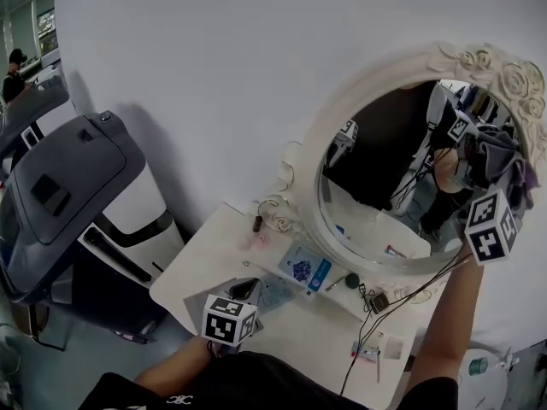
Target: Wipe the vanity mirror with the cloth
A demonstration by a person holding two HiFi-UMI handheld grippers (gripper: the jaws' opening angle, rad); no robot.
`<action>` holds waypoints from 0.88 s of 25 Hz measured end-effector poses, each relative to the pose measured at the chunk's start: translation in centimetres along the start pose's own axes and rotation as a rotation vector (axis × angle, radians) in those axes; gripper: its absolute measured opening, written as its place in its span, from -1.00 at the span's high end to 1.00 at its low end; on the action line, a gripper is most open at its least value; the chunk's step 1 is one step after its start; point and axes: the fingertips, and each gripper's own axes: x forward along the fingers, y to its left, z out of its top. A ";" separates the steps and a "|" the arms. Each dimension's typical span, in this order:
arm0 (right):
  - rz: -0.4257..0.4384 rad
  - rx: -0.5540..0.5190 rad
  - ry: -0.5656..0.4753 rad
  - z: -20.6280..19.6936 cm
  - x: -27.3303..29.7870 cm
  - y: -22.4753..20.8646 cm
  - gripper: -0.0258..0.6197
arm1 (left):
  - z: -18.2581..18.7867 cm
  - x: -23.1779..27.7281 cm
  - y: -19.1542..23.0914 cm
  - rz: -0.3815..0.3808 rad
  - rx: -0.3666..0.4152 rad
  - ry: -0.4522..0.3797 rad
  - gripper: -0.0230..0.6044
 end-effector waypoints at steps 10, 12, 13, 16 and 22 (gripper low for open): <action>0.037 -0.123 -0.092 5.1 2.3 8.6 0.78 | 0.8 0.8 1.6 -0.048 -0.043 -0.019 0.93; 0.043 -0.152 -0.103 5.3 2.3 9.6 0.78 | 0.9 1.0 1.7 -0.056 -0.040 -0.018 0.93; 0.050 -0.171 -0.112 5.4 2.2 10.3 0.78 | 1.0 1.2 1.8 -0.058 -0.042 -0.017 0.93; 0.069 -0.203 -0.130 5.5 2.0 12.6 0.78 | 1.3 1.5 2.2 -0.060 -0.049 -0.020 0.93; 0.152 -0.228 -0.131 4.9 0.6 17.4 0.78 | 1.7 1.5 3.1 -0.046 -0.048 -0.016 0.93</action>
